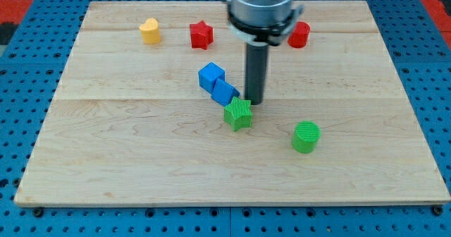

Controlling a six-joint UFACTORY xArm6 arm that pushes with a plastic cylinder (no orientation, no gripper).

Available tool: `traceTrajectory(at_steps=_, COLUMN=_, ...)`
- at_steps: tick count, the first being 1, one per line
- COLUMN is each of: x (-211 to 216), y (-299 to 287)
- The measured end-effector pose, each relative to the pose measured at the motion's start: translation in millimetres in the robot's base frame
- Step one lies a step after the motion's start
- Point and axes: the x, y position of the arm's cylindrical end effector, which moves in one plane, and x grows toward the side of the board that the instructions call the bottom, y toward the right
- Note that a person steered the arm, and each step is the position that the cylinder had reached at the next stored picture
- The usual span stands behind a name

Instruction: Push the blue triangle slightly below the blue cube

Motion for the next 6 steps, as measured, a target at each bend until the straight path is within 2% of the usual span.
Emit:
traceTrajectory(at_steps=1, x=-15.7, y=-41.0)
traceTrajectory(at_steps=2, x=-7.7, y=-71.3)
traceTrajectory(at_steps=4, x=7.4, y=14.4)
traceTrajectory(at_steps=5, x=35.5, y=-29.7)
traceTrajectory(at_steps=6, x=41.6, y=-85.7)
